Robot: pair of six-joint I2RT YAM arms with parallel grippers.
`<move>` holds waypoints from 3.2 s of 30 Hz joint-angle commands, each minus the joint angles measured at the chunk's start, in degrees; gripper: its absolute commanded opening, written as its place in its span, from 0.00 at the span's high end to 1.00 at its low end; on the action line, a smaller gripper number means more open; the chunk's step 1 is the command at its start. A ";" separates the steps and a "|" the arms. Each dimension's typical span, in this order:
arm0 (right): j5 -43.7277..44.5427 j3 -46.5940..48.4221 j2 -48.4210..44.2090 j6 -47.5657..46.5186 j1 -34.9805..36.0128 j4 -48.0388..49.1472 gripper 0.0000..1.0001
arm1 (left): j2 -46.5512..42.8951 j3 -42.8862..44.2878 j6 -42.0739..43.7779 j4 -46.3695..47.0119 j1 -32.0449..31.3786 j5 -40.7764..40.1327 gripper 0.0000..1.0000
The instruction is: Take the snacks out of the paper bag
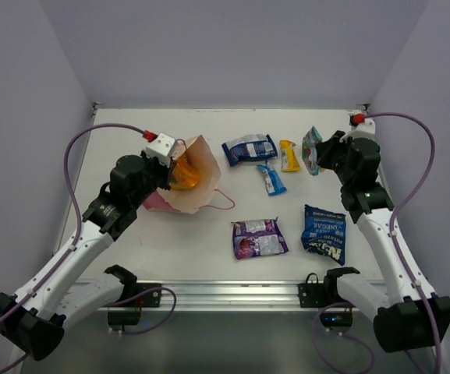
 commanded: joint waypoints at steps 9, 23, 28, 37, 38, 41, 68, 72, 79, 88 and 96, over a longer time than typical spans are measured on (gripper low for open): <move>4.11 -7.44 3.41 11.88 -17.45 -5.17 0.32 | 1.25 2.63 2.79 -2.25 -0.08 7.92 1.00; -13.91 -1.56 12.59 -12.56 26.47 18.45 0.21 | 1.69 3.68 -0.64 -1.90 -0.16 7.23 1.00; -13.02 4.85 25.09 -13.44 35.71 25.31 0.20 | 0.82 3.42 -4.07 -2.43 -0.08 4.76 1.00; -8.64 12.16 43.56 -13.27 40.12 34.10 0.20 | 0.20 4.99 -7.58 -3.66 -0.16 3.88 1.00; -7.59 12.34 44.53 -13.09 40.12 35.24 0.20 | 0.11 5.08 -7.85 -3.66 -0.16 3.88 1.00; -4.86 13.65 48.40 -13.62 40.21 36.30 0.20 | -0.33 5.00 -8.46 -3.66 -0.08 3.97 1.00; -9.77 7.94 40.75 -9.40 43.19 38.84 0.21 | -0.24 7.10 -8.20 -5.33 -0.08 1.42 1.00; -8.55 10.04 46.46 -10.18 43.28 43.07 0.21 | -0.33 7.37 -8.64 -5.94 -0.08 2.21 1.00; -6.17 16.73 55.43 -14.41 42.76 45.01 0.19 | -1.21 7.28 -8.46 -7.70 -0.16 4.84 1.00; -9.41 24.99 62.38 -14.85 42.49 38.17 0.48 | -1.82 7.37 -8.20 -9.02 -0.08 7.22 1.00; -12.93 20.70 57.73 -15.81 42.49 35.78 1.00 | -2.96 5.97 -7.41 -9.63 -0.16 3.98 1.00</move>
